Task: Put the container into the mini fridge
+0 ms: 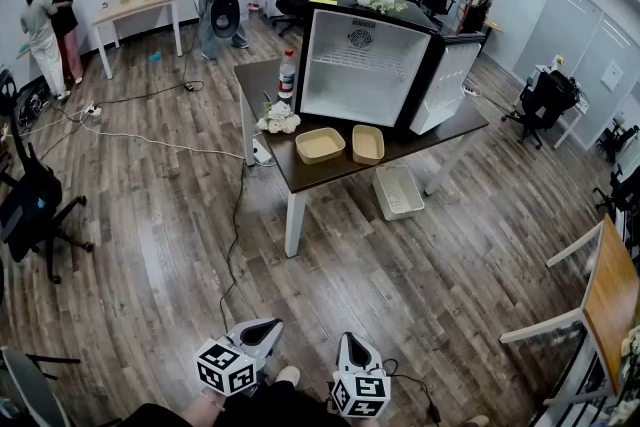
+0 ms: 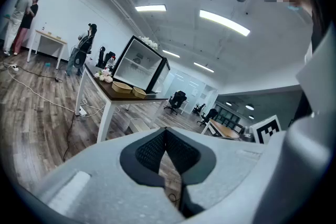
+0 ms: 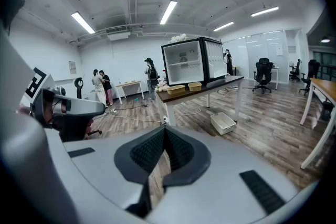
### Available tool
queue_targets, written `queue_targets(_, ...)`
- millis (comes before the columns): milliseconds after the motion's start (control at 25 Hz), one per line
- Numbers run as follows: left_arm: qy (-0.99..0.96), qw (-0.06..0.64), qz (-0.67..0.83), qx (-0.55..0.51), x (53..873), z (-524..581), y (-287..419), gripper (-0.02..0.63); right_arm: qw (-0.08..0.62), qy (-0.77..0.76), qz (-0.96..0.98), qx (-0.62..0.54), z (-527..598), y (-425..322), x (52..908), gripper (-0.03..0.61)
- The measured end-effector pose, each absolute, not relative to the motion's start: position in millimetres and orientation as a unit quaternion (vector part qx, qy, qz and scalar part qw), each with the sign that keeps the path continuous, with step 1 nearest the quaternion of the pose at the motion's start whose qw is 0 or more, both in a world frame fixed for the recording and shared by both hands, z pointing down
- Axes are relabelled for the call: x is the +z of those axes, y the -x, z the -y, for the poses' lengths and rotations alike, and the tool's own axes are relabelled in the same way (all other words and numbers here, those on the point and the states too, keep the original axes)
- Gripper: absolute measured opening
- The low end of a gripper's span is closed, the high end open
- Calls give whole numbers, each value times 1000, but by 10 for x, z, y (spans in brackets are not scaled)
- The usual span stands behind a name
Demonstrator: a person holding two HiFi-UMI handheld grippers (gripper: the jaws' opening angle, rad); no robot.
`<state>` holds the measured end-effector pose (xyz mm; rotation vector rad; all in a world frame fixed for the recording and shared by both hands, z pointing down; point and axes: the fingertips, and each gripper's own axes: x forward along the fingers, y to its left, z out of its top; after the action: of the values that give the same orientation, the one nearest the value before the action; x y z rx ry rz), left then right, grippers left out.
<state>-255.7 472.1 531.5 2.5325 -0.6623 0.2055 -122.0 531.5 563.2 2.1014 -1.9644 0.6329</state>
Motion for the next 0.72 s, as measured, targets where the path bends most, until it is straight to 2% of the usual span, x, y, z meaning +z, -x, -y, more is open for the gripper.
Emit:
queue_targets(440, -937, 247, 235, 70, 5306, -4852, 2542, 8, 112, -695, 686, 184, -5282, 1333, 5532, 6)
queue_targets(720, -927, 265, 259, 66, 5435, -4858, 2673, 8, 63, -700, 675, 226, -5289, 1302, 5614, 8)
